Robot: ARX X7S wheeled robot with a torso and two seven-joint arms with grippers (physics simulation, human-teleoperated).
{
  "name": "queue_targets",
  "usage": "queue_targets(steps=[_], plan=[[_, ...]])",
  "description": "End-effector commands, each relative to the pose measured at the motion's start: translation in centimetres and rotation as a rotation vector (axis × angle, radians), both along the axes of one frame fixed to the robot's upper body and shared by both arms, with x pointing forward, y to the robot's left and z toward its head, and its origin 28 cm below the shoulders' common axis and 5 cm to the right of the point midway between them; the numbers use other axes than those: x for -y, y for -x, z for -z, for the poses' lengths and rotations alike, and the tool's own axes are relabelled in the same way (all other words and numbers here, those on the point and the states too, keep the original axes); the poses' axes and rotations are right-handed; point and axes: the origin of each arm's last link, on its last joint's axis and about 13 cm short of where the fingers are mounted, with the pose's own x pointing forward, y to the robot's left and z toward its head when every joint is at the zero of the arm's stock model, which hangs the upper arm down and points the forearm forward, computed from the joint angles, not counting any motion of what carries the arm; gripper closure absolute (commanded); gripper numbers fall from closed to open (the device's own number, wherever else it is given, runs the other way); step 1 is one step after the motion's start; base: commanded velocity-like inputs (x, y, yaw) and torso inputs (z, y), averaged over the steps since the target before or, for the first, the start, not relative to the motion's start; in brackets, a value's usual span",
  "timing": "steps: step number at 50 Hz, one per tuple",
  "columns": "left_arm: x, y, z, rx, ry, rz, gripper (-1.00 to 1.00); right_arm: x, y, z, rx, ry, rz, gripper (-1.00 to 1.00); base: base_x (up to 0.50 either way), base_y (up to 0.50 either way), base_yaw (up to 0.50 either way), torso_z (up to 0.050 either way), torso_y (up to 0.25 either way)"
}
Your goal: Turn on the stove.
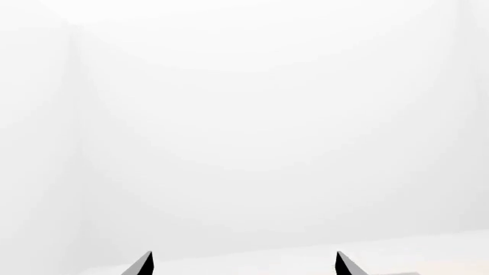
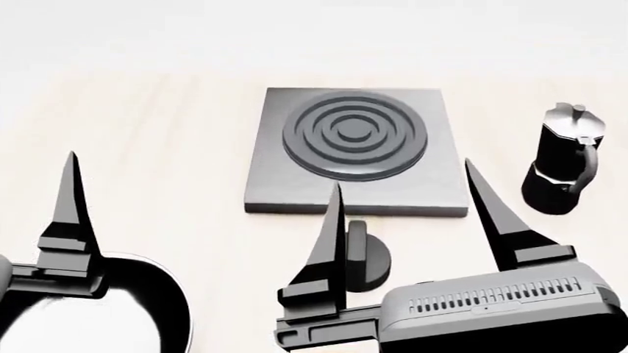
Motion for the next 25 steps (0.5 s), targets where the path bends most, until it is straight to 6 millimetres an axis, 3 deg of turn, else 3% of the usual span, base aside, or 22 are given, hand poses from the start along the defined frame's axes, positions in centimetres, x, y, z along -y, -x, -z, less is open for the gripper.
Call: queue_targets(steps=[1, 25], plan=[[-0.02, 0.00, -0.03, 0.001, -0.001, 0.000, -1.00, 0.01, 0.03, -0.05, 0.001, -0.001, 0.001, -1.00, 0.21, 0.00, 0.00, 0.000, 0.000], [-0.06, -0.04, 0.00, 0.002, -0.002, -0.005, -1.00, 0.09, -0.46, 0.48, -0.021, -0.008, 0.002, -1.00, 0.17, 0.00, 0.00, 0.000, 0.001]])
